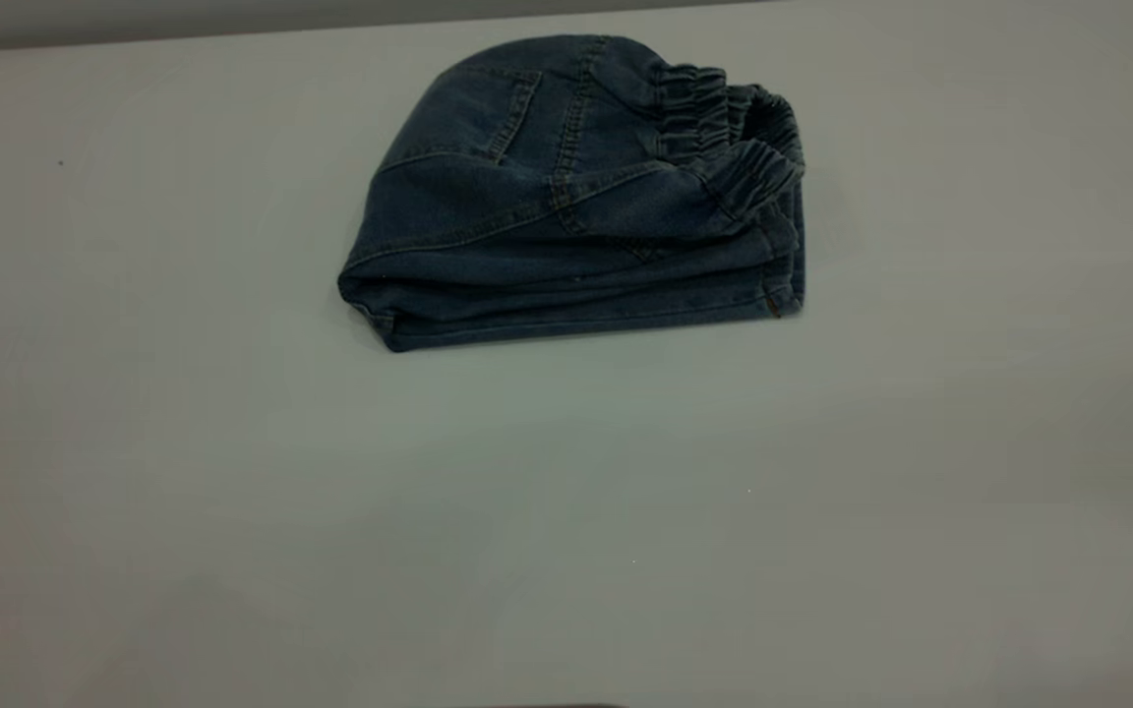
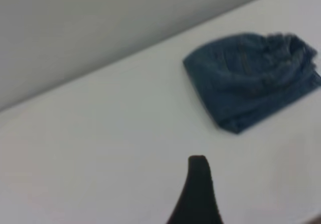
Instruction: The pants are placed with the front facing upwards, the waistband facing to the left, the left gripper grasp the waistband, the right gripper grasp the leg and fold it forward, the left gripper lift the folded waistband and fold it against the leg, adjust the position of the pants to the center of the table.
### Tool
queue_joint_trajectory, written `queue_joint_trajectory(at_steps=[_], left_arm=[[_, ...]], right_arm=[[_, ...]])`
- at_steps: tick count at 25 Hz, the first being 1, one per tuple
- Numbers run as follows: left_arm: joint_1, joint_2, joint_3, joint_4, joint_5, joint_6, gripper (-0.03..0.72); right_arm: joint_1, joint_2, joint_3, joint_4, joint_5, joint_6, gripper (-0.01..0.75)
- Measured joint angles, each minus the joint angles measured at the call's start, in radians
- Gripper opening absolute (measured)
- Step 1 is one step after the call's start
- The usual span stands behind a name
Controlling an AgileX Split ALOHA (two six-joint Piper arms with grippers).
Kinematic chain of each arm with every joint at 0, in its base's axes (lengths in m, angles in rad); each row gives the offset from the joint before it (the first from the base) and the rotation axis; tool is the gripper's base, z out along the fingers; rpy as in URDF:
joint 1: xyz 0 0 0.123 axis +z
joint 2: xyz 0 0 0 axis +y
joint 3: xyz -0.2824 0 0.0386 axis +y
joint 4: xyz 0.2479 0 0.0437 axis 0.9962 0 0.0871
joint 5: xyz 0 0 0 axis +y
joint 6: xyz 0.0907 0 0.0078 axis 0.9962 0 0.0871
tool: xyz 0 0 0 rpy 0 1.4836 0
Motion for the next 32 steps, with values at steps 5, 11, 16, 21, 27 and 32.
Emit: queue_joint_trajectory(at_steps=[5, 11, 16, 21, 27, 32], left_arm=[[0.000, -0.046, 0.125, -0.106, 0.000, 0.001, 0.550], [-0.002, -0.058, 0.296, -0.137, 0.000, 0.018, 0.550], [-0.004, -0.058, 0.388, -0.137, 0.000, 0.023, 0.550], [-0.004, -0.058, 0.434, -0.144, -0.004, 0.010, 0.550], [-0.004, -0.058, 0.476, -0.162, -0.005, -0.014, 0.550], [-0.004, -0.058, 0.486, -0.179, -0.009, -0.045, 0.550]], right_arm=[[0.000, -0.086, 0.063, -0.041, 0.002, -0.036, 0.484], [0.000, -0.193, 0.207, -0.130, -0.006, -0.036, 0.484], [0.000, -0.241, 0.314, -0.199, -0.067, -0.024, 0.484], [0.000, -0.241, 0.379, -0.215, -0.112, -0.005, 0.484], [0.000, -0.241, 0.382, -0.224, -0.119, 0.017, 0.484], [0.000, -0.241, 0.382, -0.243, -0.124, 0.043, 0.484]])
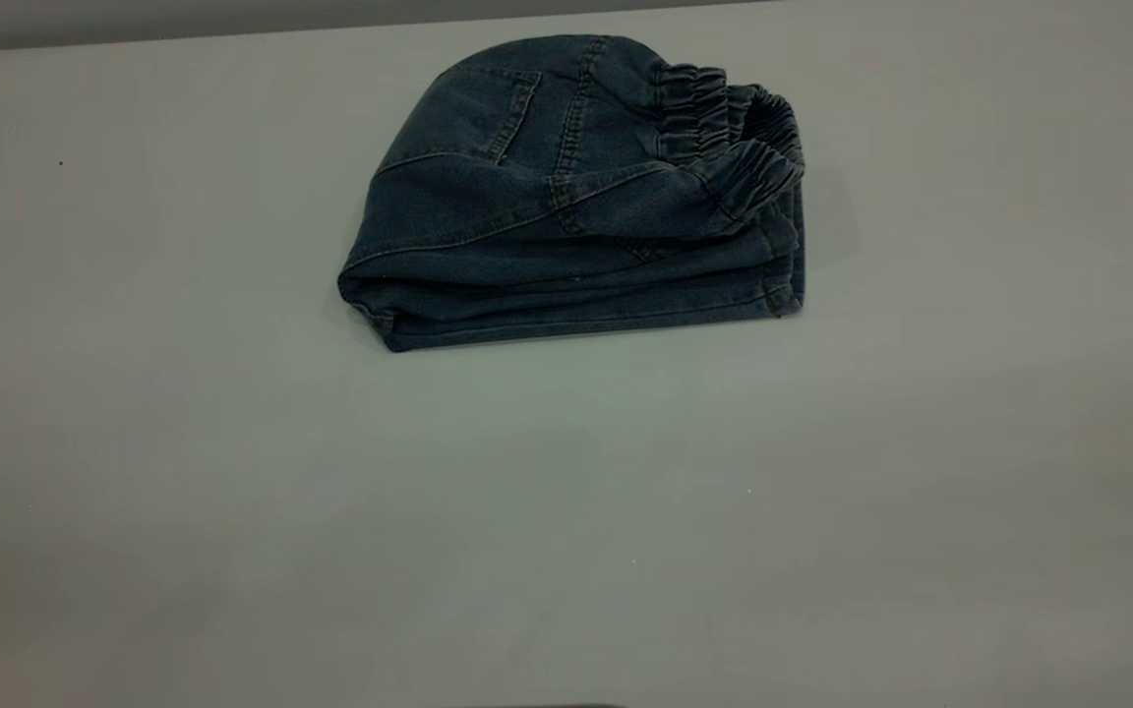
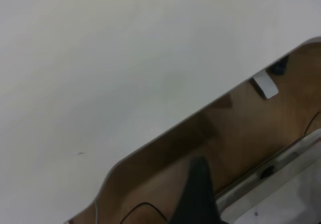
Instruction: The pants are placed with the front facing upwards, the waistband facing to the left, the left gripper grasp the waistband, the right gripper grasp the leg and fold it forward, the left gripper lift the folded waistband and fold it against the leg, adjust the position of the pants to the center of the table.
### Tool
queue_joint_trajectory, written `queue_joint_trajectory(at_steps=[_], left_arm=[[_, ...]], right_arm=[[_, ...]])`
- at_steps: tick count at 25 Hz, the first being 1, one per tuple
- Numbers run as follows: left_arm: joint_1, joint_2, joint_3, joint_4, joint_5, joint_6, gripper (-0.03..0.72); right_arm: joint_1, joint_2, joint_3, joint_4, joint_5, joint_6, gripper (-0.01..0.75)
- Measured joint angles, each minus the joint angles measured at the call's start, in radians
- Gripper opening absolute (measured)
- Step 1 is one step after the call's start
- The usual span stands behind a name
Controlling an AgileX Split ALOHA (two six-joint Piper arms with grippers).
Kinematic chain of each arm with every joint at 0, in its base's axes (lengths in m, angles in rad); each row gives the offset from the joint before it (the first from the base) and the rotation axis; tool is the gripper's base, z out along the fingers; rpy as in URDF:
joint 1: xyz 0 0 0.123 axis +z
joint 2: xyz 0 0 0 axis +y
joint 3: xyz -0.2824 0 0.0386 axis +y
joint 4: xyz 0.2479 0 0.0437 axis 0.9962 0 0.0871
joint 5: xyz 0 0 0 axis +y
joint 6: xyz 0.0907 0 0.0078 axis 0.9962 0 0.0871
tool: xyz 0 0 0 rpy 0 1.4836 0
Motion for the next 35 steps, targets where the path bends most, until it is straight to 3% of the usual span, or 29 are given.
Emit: queue_joint_trajectory(at_steps=[24, 26, 30, 32, 35], left_arm=[[0.009, 0.000, 0.025, 0.055, -0.041, -0.001, 0.550], [0.074, -0.002, 0.025, 0.055, -0.042, -0.001, 0.550], [0.317, -0.030, 0.025, 0.055, -0.042, -0.001, 0.550], [0.423, -0.072, 0.025, 0.055, -0.042, -0.001, 0.550], [0.525, -0.154, 0.025, 0.055, -0.042, -0.001, 0.550]], right_arm=[[0.000, 0.000, 0.000, 0.000, -0.002, 0.005, 0.484], [0.000, 0.000, 0.000, 0.001, -0.002, 0.005, 0.484], [-0.010, 0.000, 0.000, 0.001, -0.002, 0.005, 0.484], [-0.039, 0.000, 0.000, 0.001, -0.002, 0.005, 0.484], [-0.091, 0.000, 0.000, 0.002, -0.002, 0.005, 0.484]])
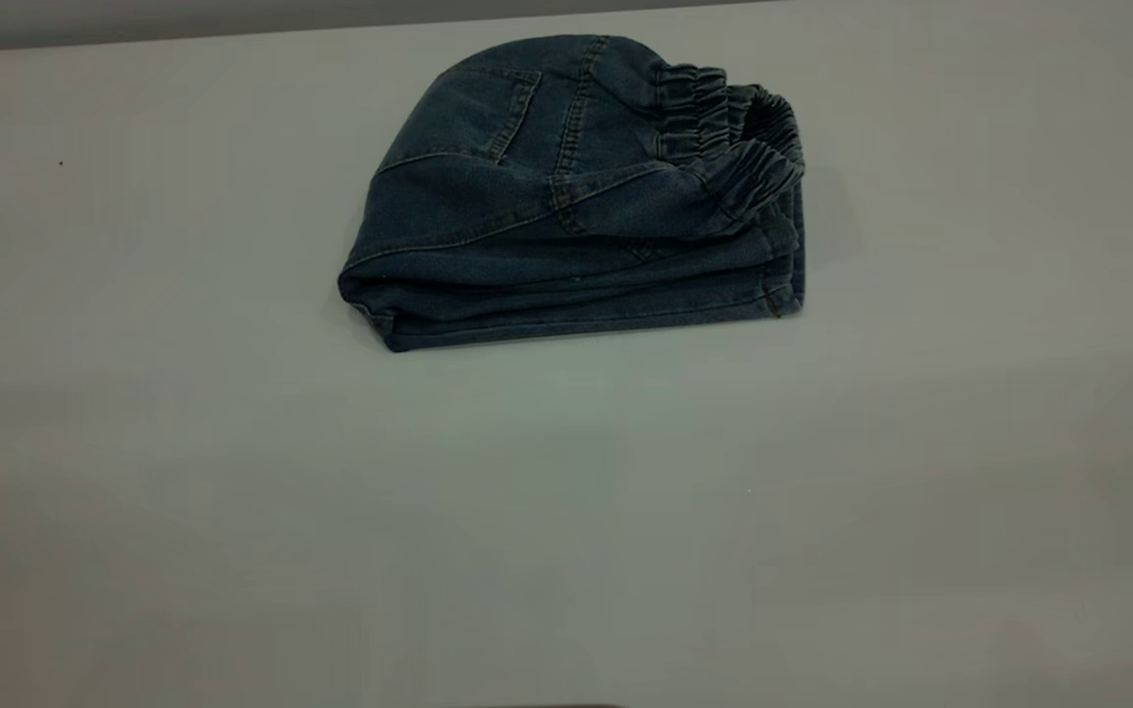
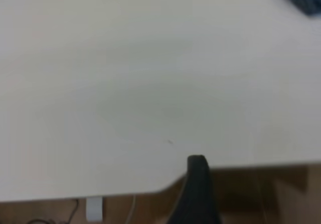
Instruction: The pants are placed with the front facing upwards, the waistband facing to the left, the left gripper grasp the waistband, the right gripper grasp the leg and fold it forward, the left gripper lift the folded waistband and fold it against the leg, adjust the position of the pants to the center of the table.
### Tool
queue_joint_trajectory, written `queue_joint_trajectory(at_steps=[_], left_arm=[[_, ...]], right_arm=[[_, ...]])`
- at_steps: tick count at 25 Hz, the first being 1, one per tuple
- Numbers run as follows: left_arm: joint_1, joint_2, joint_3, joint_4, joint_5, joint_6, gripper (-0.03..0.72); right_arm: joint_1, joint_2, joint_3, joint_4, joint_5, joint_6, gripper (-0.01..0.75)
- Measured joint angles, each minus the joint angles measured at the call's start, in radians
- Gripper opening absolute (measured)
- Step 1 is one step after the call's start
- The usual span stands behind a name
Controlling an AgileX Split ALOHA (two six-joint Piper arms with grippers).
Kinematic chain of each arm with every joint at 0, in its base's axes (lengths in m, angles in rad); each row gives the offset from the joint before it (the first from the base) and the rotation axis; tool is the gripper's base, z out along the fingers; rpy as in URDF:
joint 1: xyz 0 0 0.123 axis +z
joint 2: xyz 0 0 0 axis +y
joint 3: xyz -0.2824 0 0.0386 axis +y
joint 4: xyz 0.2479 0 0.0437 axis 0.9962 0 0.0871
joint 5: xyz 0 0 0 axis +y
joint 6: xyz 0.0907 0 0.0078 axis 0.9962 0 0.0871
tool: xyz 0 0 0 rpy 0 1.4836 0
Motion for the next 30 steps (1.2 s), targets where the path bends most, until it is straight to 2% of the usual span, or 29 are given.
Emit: queue_joint_trajectory(at_steps=[3, 6, 24, 30], left_arm=[[0.065, -0.070, 0.000, 0.000, 0.003, 0.000, 0.550], [0.087, -0.078, 0.000, 0.000, 0.006, 0.000, 0.550], [0.089, -0.078, 0.000, 0.000, 0.007, 0.000, 0.550], [0.089, -0.078, 0.000, 0.000, 0.007, 0.000, 0.550]], right_arm=[[-0.030, 0.000, 0.000, 0.000, 0.000, 0.000, 0.484], [-0.037, 0.000, 0.000, 0.000, 0.000, 0.000, 0.484], [-0.044, 0.000, 0.000, 0.006, 0.000, 0.000, 0.484], [-0.044, 0.000, 0.000, -0.059, -0.001, 0.083, 0.484]])
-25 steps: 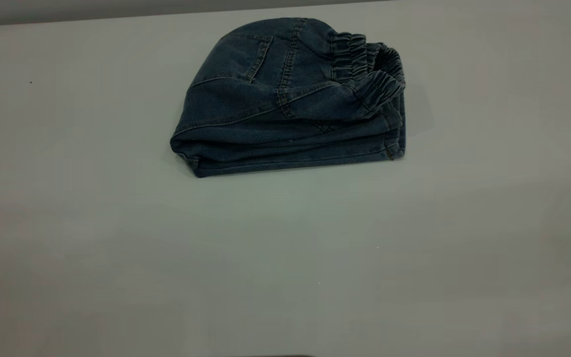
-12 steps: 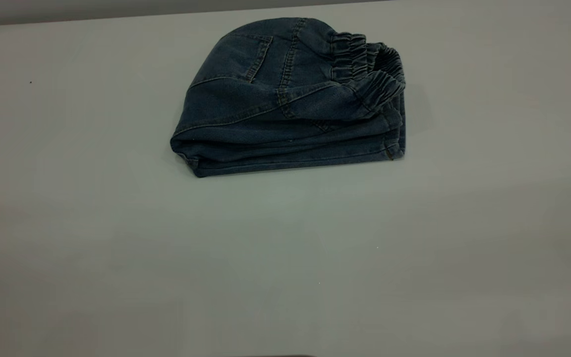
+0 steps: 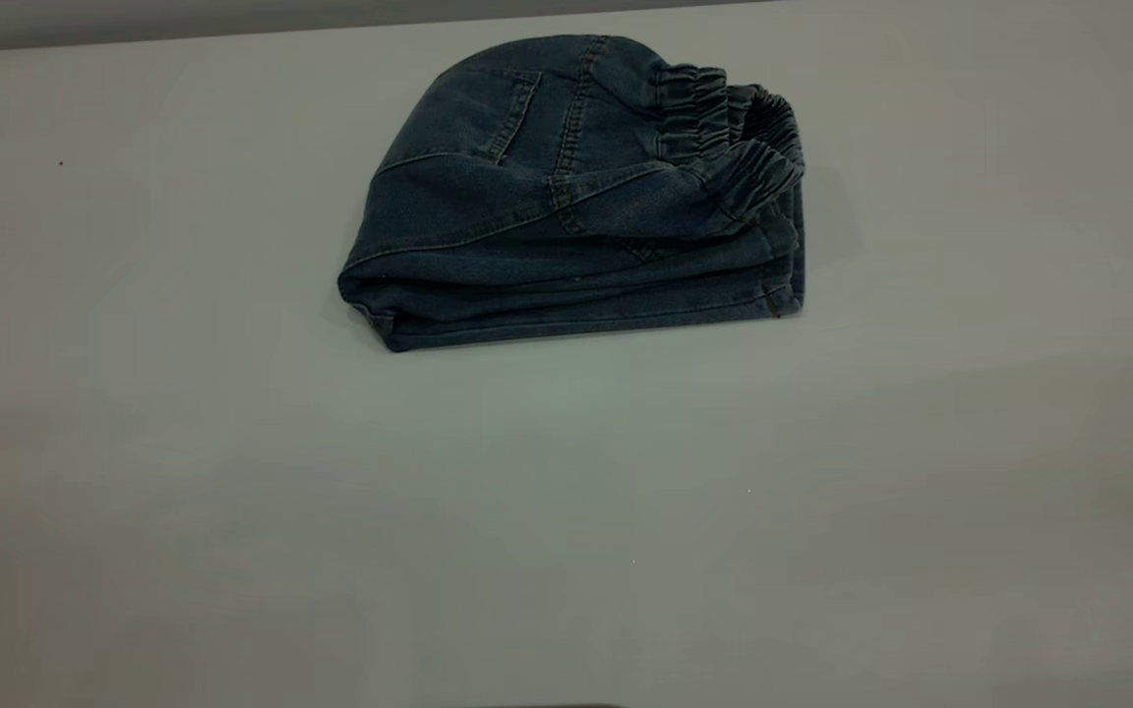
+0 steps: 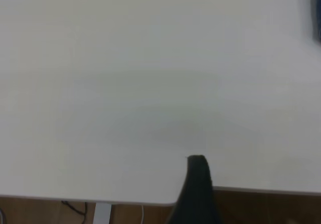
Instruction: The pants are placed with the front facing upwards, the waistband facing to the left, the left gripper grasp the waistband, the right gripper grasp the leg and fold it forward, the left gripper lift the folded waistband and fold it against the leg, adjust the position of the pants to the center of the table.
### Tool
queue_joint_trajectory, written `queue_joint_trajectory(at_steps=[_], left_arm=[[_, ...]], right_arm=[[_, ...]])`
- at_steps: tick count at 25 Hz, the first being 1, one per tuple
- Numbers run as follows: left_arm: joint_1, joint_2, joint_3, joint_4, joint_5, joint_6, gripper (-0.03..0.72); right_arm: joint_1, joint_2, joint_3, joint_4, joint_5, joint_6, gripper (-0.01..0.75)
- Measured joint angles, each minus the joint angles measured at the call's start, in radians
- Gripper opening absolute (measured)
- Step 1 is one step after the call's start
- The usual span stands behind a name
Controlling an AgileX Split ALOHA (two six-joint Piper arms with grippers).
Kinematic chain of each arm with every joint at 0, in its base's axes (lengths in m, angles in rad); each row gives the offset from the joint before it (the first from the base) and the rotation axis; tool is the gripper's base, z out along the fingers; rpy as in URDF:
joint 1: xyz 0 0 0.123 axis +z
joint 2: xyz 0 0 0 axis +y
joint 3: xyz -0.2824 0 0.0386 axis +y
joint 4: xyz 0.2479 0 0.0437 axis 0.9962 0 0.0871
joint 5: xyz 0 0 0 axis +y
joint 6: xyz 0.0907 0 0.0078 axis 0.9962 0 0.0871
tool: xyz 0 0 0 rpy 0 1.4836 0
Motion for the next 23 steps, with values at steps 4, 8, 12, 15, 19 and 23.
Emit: queue_joint_trajectory(at_steps=[4, 8, 12, 15, 19, 23], left_arm=[[0.000, 0.000, 0.000, 0.000, 0.000, 0.000, 0.550], [0.000, 0.000, 0.000, 0.000, 0.000, 0.000, 0.550], [0.000, 0.000, 0.000, 0.000, 0.000, 0.000, 0.550], [0.000, 0.000, 0.000, 0.000, 0.000, 0.000, 0.550], [0.000, 0.000, 0.000, 0.000, 0.000, 0.000, 0.550], [0.000, 0.000, 0.000, 0.000, 0.000, 0.000, 0.550]], right_arm=[[0.000, 0.000, 0.001, -0.016, -0.003, 0.025, 0.484], [0.000, 0.000, 0.001, -0.013, -0.005, 0.027, 0.484], [0.000, 0.000, 0.001, -0.013, -0.006, 0.027, 0.484], [0.000, 0.000, 0.001, -0.012, -0.006, 0.027, 0.484], [0.000, 0.000, 0.001, -0.012, -0.006, 0.027, 0.484], [0.000, 0.000, 0.001, -0.012, -0.006, 0.027, 0.484]])
